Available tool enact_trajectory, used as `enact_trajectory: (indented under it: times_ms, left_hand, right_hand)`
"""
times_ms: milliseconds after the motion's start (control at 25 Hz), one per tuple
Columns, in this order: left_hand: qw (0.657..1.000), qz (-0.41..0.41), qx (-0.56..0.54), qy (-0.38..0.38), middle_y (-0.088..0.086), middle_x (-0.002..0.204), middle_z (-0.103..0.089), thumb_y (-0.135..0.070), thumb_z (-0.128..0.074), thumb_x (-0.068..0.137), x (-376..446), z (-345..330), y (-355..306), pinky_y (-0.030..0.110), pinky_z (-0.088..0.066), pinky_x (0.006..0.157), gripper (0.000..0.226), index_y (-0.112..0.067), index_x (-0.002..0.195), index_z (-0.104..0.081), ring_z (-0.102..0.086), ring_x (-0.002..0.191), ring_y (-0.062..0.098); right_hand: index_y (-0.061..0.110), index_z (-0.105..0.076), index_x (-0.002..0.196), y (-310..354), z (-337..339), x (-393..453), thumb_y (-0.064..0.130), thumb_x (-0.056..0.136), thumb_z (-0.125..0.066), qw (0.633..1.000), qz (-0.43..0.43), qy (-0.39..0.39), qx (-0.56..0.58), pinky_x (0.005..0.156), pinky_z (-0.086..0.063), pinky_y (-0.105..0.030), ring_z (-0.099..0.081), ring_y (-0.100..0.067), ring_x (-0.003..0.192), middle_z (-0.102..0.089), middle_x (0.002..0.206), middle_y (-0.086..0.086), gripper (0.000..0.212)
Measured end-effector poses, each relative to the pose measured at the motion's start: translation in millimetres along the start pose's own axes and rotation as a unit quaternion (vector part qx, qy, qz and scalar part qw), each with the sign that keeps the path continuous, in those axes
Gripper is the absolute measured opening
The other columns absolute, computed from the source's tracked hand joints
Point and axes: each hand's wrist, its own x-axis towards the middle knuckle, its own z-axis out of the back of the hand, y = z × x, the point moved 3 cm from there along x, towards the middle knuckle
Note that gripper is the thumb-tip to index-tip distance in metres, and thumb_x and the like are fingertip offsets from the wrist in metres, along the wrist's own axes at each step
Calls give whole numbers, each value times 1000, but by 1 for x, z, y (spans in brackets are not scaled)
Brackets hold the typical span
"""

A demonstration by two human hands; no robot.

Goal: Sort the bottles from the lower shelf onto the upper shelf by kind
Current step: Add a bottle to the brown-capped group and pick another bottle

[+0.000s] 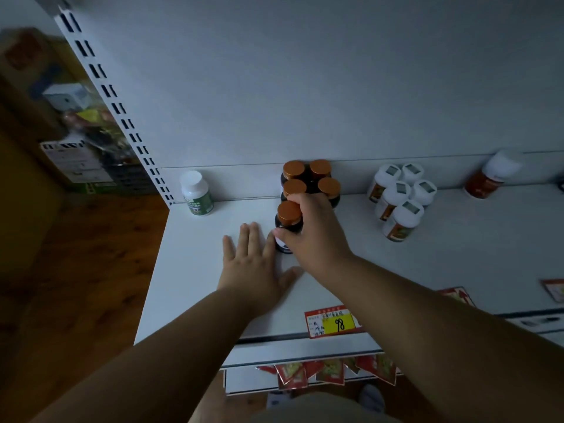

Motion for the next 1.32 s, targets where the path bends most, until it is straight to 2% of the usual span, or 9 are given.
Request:
enact_trajectory:
  times_ms: [200,360,440,560,720,840,960,1120,1320]
  left_hand:
    - [1000,1,1,1,15,162,8,-83,4,81,1,-1,1,61,4,115,94,-24,154,6,18,147,34]
    - [999,11,-35,12,11,164,0,-79,-12,86,-9,11,4,56,-3,119,88,-25,155,-2,7,150,31]
    - [997,25,-75,-22,8,163,-10,-74,-27,89,-30,20,0,49,-10,121,83,-25,155,-11,-8,150,29]
    - [987,-6,-112,-115,6,152,-38,-62,-38,90,-72,30,-26,43,-30,112,70,-22,147,-34,-36,138,28]
    - [972,-55,-160,-162,2,137,-53,-47,-50,90,-122,29,-91,43,-39,103,56,-22,140,-45,-48,126,26]
    - [966,-73,-187,-162,2,129,-59,-39,-54,92,-158,16,-148,41,-44,99,47,-20,134,-51,-54,118,25]
    - [964,-105,-201,-141,1,120,-63,-34,-56,91,-179,2,-190,39,-49,91,39,-21,128,-55,-60,107,22]
    - [971,-117,-188,-91,1,130,-59,-35,-59,92,-182,-18,-220,42,-47,97,47,-25,136,-49,-56,117,23]
    - [973,-165,-161,-20,3,144,-49,-40,-60,91,-138,-59,-242,45,-38,106,60,-27,145,-38,-47,129,28]
  right_hand:
    - [23,-43,134,1,-2,-1,30,82,-79,999,8,-7,-32,90,-43,-25,-53,-21,117,-49,128,-3,65]
    - [18,-42,136,0,8,-16,34,81,-79,999,18,-6,-27,96,-41,-28,-48,-21,122,-48,134,-5,68]
    - [17,-46,132,-2,19,-34,33,82,-78,999,42,-8,-27,98,-43,-31,-48,-21,121,-49,131,-5,61]
    - [13,-51,130,-17,41,-72,28,86,-73,997,59,-15,-44,97,-43,-33,-49,-25,119,-49,129,-9,52]
    - [14,-50,133,-57,84,-143,27,89,-69,998,46,-14,-49,95,-47,-36,-52,-22,117,-53,129,-5,51]
    - [17,-53,128,-97,120,-203,29,92,-66,999,21,-17,-42,89,-48,-29,-53,-15,110,-56,121,-1,41]
    - [15,-59,118,-125,140,-245,30,92,-64,997,-6,-39,-63,82,-45,-26,-55,-16,105,-54,120,-2,30]
    - [19,-53,129,-147,149,-273,32,94,-62,997,-55,-26,-40,88,-48,-26,-57,-13,109,-58,124,0,39]
    - [20,-53,131,-194,137,-272,33,94,-61,988,-133,-41,-64,91,-52,-32,-56,-15,114,-52,133,-1,40]
